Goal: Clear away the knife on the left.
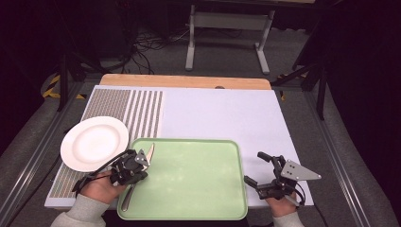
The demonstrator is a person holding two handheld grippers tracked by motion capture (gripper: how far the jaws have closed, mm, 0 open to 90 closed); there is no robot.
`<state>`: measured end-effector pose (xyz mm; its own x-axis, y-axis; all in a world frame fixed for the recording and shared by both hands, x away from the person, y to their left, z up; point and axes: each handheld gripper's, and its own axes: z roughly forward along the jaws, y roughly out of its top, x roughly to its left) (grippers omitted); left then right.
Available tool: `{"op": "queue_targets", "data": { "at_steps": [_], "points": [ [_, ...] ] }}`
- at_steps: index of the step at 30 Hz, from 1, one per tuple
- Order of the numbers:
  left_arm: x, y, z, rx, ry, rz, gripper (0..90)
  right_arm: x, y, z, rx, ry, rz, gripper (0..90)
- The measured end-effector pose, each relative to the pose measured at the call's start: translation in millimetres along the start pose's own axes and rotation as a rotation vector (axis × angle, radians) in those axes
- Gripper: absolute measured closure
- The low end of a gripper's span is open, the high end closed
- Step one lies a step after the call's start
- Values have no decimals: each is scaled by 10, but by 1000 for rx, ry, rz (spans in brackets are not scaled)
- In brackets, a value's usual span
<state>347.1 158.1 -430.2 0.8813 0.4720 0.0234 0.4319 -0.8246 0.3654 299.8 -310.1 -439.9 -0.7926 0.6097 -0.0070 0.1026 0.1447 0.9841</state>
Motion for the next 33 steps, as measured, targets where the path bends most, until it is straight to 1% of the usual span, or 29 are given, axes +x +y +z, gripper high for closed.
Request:
{"op": "queue_targets", "data": {
  "at_steps": [2,7,8,9,10,12,16,22,27,33],
  "points": [
    [10,-14,-6,5,0,-17,899,0,-1,1,1,0,0,22],
    [48,-46,-18,6,6,-39,899,0,-1,7,3,2,-2,22],
    [61,-51,-20,5,9,-36,899,-1,-2,7,3,2,-1,22],
    [63,-58,-21,3,13,-50,899,-3,-3,6,3,1,-1,22],
    [73,-66,-26,7,13,-53,899,-3,-3,7,3,1,-1,22],
    [86,-80,-28,5,14,-72,898,-1,-2,7,3,2,-1,22],
    [108,-96,-33,2,10,-90,899,-1,-3,3,2,0,0,22],
    [124,-109,-39,2,11,-100,898,-2,-3,7,3,1,-2,22],
    [138,-118,-43,5,10,-121,898,-3,-4,7,3,2,-1,22],
    [139,-119,-45,7,10,-122,898,-1,-4,10,6,2,0,22]
  ]
}}
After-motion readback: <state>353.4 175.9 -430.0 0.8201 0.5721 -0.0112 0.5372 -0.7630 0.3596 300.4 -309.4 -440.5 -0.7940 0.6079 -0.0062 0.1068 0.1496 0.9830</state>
